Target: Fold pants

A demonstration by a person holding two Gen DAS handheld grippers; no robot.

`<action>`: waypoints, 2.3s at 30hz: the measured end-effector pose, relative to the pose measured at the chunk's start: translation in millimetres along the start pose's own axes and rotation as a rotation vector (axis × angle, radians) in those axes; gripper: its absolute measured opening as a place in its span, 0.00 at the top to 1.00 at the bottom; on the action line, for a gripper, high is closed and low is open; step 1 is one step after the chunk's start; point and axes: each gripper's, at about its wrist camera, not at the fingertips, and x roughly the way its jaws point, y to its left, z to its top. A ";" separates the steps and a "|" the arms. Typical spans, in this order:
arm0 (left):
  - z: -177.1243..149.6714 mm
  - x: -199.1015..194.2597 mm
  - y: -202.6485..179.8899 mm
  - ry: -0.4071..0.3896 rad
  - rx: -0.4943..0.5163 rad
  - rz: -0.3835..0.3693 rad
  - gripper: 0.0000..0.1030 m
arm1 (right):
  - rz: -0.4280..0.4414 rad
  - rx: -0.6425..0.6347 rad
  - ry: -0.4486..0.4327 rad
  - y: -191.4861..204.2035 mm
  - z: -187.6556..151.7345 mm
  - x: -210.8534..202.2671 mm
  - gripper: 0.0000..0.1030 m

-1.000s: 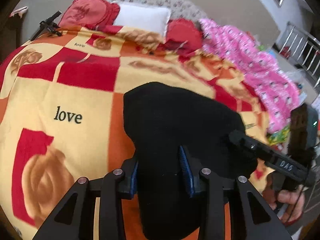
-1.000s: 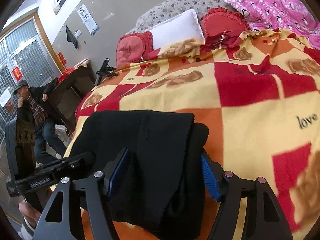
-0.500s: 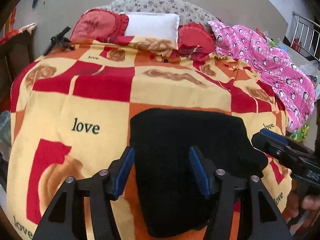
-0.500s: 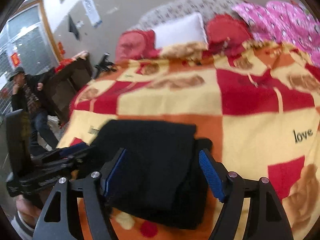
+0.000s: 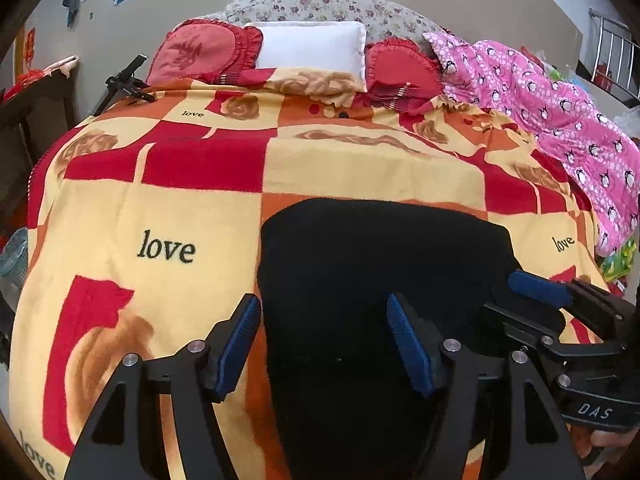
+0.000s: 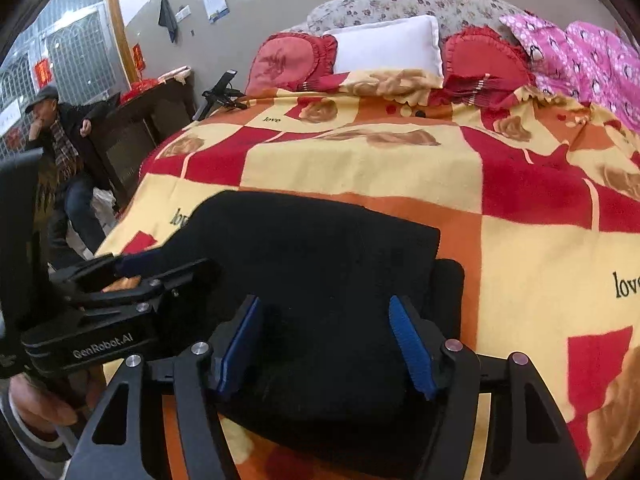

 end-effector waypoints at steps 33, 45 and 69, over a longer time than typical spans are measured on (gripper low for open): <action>-59.9 -114.0 -8.3 -0.135 0.060 0.152 0.37 | 0.051 -0.020 -0.008 43.7 -29.5 -71.1 0.16; -60.6 -122.6 3.3 -0.146 0.055 0.124 0.37 | 0.042 -0.018 -0.015 46.0 -29.8 -78.7 0.16; -60.3 -116.9 -5.2 -0.135 0.067 0.103 0.37 | 0.019 0.007 -0.011 37.2 -28.7 -80.0 0.15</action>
